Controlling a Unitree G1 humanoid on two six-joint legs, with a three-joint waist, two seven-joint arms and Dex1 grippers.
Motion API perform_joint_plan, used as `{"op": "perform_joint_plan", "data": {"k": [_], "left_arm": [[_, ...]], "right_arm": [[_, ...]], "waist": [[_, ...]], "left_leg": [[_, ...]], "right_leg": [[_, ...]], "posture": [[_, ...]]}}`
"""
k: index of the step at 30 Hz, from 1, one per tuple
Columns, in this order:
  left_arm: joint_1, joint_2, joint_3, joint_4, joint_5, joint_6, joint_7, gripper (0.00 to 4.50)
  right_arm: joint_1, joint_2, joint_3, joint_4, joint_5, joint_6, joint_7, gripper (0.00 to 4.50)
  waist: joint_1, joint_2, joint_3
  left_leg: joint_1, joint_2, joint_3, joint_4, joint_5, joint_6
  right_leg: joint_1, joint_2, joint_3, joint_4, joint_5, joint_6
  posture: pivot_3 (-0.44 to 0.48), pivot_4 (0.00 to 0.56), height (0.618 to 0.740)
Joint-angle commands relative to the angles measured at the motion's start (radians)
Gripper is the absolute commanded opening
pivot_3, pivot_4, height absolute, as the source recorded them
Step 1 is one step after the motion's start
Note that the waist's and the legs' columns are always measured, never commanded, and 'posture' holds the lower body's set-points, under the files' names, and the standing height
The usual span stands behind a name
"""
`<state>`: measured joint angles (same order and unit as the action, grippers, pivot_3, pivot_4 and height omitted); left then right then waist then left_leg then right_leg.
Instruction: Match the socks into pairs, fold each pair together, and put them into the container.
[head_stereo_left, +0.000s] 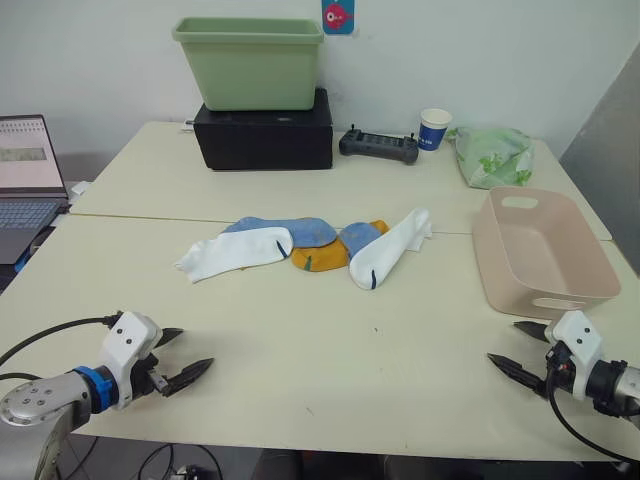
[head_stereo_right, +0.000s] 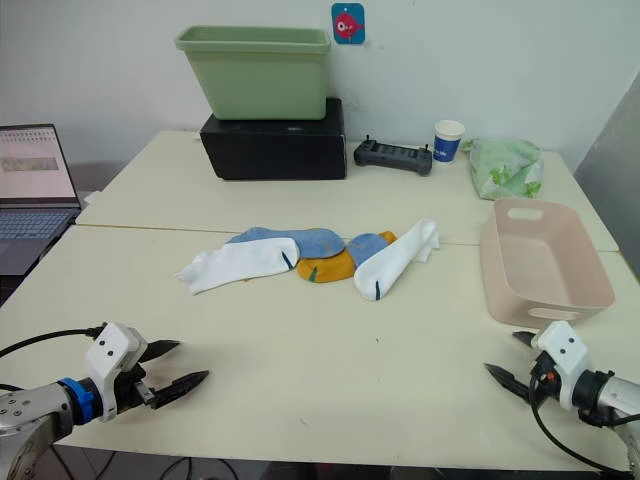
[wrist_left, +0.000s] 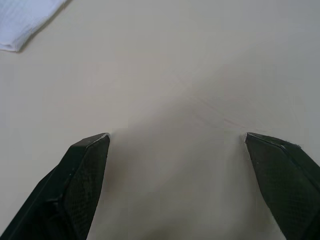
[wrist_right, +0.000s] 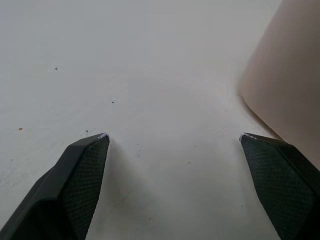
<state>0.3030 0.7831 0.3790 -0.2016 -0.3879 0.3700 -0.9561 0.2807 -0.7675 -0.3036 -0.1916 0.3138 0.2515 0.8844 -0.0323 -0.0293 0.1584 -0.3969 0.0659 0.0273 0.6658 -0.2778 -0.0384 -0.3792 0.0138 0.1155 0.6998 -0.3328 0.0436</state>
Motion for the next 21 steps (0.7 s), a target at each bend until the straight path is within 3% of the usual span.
{"op": "perform_joint_plan", "data": {"k": [1, 16, 21], "left_arm": [[-0.002, -0.001, 0.021, -0.03, -0.015, -0.015, 0.004, 4.5], [-0.002, -0.017, 0.025, -0.094, -0.059, 0.038, 0.04, 4.5], [-0.044, -0.035, -0.011, -0.169, -0.12, 0.124, 0.072, 4.5]], "right_arm": [[0.014, 0.01, -0.036, -0.028, 0.011, -0.024, -0.01, 4.49], [0.002, 0.022, -0.014, -0.076, 0.072, -0.009, 0.03, 4.49], [-0.036, 0.025, 0.025, -0.174, 0.099, 0.048, 0.014, 4.49]], "waist": [[0.0, 0.0, 0.0], [0.0, 0.0, 0.0], [0.0, 0.0, 0.0]], "left_leg": [[0.0, 0.0, 0.0, 0.0, 0.0, 0.0], [0.0, 0.0, -0.001, 0.001, 0.0, 0.0], [0.0, 0.0, -0.002, 0.001, 0.0, 0.0]], "right_leg": [[0.0, 0.0, 0.0, 0.0, 0.0, 0.0], [0.001, 0.0, -0.001, 0.0, 0.0, 0.0], [0.001, 0.0, -0.001, 0.0, 0.0, 0.0]], "posture": [[0.0, 0.15, 0.696], [0.0, 0.15, 0.696], [0.0, 0.15, 0.696]]}}
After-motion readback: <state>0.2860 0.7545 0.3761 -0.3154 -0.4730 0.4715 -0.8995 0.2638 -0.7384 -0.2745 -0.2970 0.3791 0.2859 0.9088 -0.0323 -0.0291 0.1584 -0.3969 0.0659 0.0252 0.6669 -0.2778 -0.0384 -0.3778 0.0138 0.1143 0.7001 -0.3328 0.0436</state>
